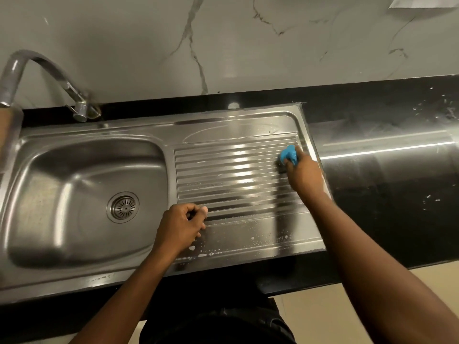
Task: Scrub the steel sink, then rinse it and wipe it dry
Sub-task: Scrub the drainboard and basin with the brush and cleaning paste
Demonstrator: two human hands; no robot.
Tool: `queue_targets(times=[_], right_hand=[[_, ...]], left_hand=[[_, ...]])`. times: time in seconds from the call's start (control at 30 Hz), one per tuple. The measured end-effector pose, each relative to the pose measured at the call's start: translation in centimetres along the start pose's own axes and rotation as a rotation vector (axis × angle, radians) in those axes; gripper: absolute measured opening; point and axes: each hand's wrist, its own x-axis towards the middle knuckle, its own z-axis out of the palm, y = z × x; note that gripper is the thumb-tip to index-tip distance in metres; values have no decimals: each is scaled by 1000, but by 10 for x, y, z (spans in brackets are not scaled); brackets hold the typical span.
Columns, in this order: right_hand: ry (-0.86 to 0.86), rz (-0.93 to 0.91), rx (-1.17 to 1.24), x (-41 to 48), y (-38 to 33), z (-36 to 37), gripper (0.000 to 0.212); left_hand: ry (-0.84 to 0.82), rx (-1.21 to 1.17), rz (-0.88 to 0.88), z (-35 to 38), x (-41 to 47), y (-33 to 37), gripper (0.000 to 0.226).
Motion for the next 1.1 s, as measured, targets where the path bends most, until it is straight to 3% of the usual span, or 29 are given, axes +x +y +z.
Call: queue_targets(times=[0.23, 0.37, 0.7, 0.87, 1.1], right_hand=[[-130, -172, -5, -62, -59, 79, 56], [-175, -224, -99, -69, -60, 78, 57], [-3, 19, -87, -23, 8, -11, 54], [-20, -14, -93, -53, -44, 39, 57], [-236, -182, -157, -102, -130, 131, 63]], left_hand=[[-2, 12, -14, -11, 4, -7, 25], [-3, 6, -19, -14, 6, -7, 25], [-35, 14, -4, -25, 5, -20, 27], [-42, 11, -5, -35, 4, -25, 26], [-34, 24, 4, -55, 5, -31, 30]])
